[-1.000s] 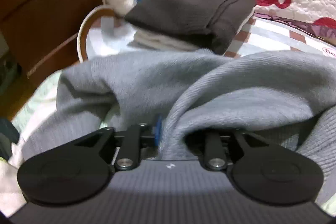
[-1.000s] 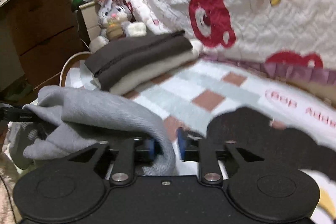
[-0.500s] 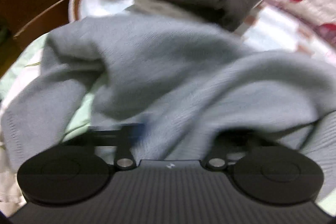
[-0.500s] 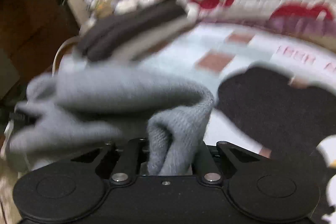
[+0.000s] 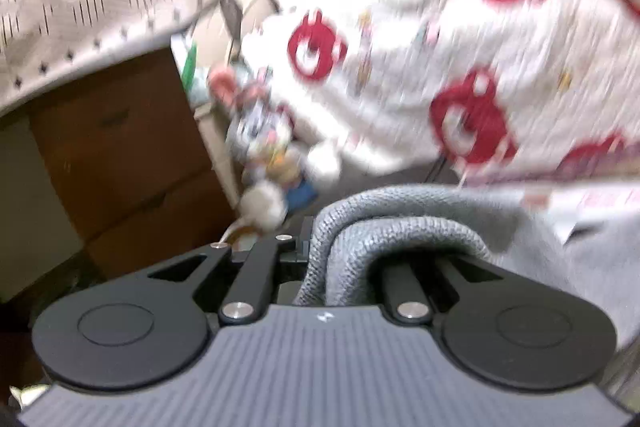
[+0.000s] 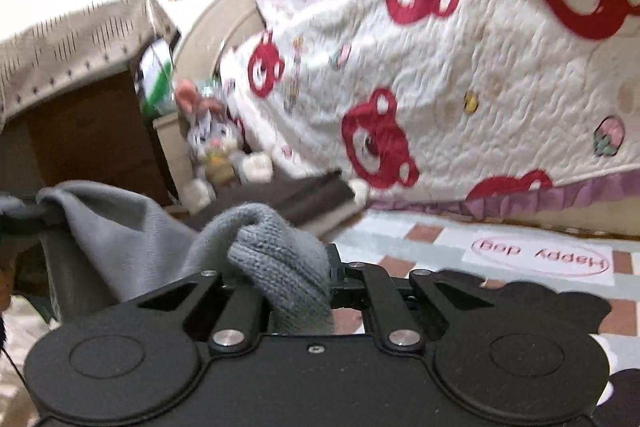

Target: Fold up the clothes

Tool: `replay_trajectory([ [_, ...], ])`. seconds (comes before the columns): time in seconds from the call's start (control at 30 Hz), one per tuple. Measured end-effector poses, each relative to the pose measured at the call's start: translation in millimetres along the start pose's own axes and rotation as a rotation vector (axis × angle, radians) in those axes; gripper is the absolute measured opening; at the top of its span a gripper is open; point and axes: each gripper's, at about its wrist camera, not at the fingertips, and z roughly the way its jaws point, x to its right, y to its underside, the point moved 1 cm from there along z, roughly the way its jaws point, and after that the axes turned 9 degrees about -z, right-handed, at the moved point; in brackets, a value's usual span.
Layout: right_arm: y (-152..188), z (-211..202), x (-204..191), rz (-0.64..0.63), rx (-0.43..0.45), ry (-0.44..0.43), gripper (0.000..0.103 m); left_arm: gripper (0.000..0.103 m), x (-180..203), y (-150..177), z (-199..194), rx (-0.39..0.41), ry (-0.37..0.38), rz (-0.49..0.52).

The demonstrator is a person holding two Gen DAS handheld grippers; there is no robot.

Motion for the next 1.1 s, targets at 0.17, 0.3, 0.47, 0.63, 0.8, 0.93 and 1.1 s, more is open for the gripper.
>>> replay_trajectory([
  [0.17,-28,-53,24,0.029,0.133,0.037,0.009,0.01,6,-45,-36,0.076,0.057,-0.041],
  [0.3,-48,-103,40,0.025,0.208,0.074,0.009,0.01,12,-69,-55,0.094,0.132,-0.15],
  [0.47,-50,-169,51,0.031,0.259,0.133,0.009,0.01,36,-90,-82,0.116,0.243,-0.163],
  [0.63,-33,-226,58,0.055,0.265,0.181,0.009,0.01,57,-85,-109,0.124,0.382,-0.133],
  [0.8,-4,-243,66,0.036,0.174,0.225,0.009,0.01,82,-49,-97,0.044,0.431,-0.097],
  [0.93,11,-226,81,-0.022,0.083,0.247,0.009,0.01,117,-37,-62,-0.015,0.469,0.007],
  [1.1,4,-163,123,-0.055,0.006,0.312,0.01,0.011,181,-103,43,-0.048,0.437,-0.034],
])
